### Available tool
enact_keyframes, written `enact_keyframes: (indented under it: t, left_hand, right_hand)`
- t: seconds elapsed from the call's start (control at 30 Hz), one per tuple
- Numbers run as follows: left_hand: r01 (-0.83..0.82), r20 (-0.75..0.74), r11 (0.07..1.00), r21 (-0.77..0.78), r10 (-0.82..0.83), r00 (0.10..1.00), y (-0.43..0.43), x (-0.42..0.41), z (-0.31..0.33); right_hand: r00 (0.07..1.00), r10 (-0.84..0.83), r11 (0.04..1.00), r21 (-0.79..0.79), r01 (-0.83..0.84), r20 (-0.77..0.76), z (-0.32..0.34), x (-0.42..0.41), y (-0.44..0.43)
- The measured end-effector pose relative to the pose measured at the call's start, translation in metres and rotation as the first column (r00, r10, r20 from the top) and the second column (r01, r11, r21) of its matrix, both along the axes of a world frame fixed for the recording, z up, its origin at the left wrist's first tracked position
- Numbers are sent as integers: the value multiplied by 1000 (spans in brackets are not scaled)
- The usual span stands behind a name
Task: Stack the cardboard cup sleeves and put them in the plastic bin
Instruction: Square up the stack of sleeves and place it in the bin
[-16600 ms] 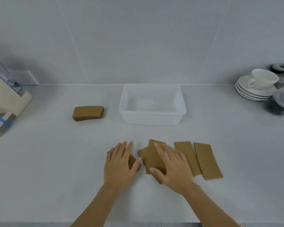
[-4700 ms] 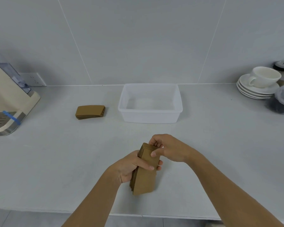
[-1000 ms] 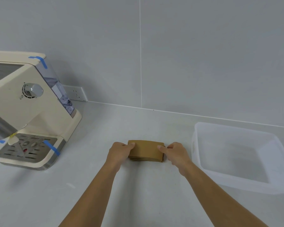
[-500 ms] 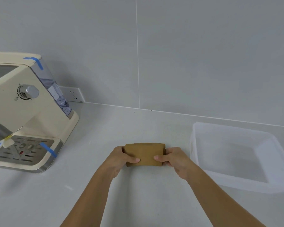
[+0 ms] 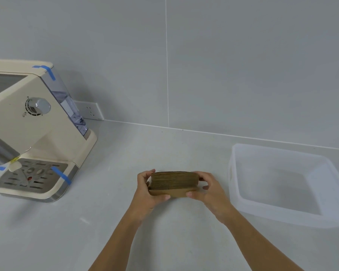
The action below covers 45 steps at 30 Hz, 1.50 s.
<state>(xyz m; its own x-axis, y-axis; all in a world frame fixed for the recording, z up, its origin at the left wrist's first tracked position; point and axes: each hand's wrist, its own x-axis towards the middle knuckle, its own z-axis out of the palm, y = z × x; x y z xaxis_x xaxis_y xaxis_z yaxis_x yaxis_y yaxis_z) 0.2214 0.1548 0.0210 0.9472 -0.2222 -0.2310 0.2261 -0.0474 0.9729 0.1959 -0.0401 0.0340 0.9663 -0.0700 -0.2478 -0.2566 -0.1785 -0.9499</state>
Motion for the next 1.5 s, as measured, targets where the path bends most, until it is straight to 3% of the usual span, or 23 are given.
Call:
enact_keyframes:
  t: [0.17, 0.3, 0.73, 0.9, 0.97, 1.17, 1.27, 1.5]
  left_hand:
    - [-54, -22, 989, -140, 52, 998, -3, -3, -6]
    - [-131, -22, 973, -192, 130, 991, -11, -2, -7]
    - [-479, 55, 877, -41, 481, 875, -43, 2, -2]
    - [-549, 60, 817, -177, 566, 822, -49, 2, 10]
    - [-541, 65, 813, -215, 565, 823, -47, 2, 9]
    - [-405, 83, 911, -81, 411, 908, -42, -4, -10]
    - [-429, 49, 901, -72, 433, 900, -44, 1, -5]
    - [-483, 161, 868, -114, 496, 853, -49, 1, 3]
  right_hand:
    - [997, 70, 970, 237, -60, -35, -7, -6, 10]
    - [999, -39, 954, 297, 35, 8, -11, -4, 23]
    - [883, -455, 874, 247, 418, 117, -22, 13, 54]
    - [836, -506, 847, 303, 436, 213, -12, 14, 50]
    - [840, -487, 860, 303, 411, 241, -11, 13, 47]
    - [904, -408, 894, 258, 367, 128, -30, 10, 43]
    - [891, -444, 867, 296, 400, 96, -26, 15, 44]
    - [845, -498, 846, 324, 423, 195, -17, 14, 43]
